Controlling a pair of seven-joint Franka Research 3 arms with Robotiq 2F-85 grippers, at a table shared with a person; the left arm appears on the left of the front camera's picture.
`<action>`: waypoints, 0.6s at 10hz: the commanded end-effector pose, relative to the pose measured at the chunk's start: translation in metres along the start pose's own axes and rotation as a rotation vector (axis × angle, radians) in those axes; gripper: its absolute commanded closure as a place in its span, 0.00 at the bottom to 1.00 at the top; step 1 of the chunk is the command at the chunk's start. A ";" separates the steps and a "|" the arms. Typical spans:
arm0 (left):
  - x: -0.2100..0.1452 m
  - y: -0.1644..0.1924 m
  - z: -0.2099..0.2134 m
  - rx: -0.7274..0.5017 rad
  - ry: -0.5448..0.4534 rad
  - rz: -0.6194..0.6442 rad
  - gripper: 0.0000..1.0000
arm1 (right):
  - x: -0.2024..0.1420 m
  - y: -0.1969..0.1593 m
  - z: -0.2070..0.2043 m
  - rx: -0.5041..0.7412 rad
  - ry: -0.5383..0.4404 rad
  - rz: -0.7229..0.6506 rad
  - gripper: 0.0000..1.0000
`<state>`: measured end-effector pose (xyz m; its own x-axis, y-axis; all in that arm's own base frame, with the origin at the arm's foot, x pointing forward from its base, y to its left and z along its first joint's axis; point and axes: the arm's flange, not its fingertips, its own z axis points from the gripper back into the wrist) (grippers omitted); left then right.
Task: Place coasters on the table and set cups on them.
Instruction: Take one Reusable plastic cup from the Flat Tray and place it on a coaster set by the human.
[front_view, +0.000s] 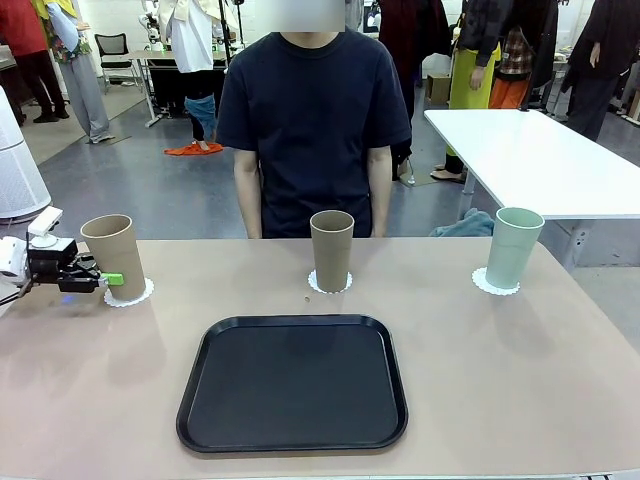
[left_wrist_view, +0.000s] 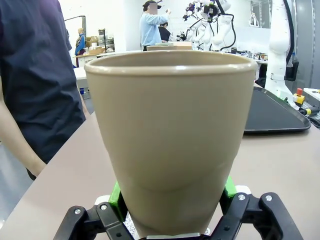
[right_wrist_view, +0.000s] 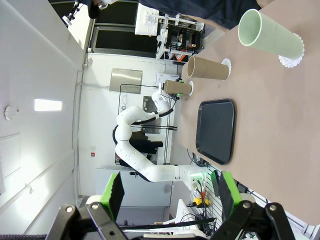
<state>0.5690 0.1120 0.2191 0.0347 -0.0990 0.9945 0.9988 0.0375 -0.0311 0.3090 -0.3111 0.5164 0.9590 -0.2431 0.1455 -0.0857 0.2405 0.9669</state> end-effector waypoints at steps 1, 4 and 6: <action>0.001 0.002 0.001 -0.011 0.006 -0.001 0.16 | 0.000 0.003 -0.001 0.014 -0.008 -0.014 0.00; -0.007 0.005 -0.001 -0.047 0.012 0.004 0.16 | 0.000 0.003 -0.001 0.014 -0.008 -0.014 0.00; -0.011 0.006 -0.004 -0.057 0.026 0.011 0.16 | 0.000 0.003 -0.001 0.014 -0.008 -0.014 0.00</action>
<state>0.5689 0.1095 0.2111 0.0440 -0.1065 0.9933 0.9990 0.0119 -0.0430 0.3090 -0.3111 0.5164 0.9590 -0.2431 0.1455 -0.0857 0.2405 0.9669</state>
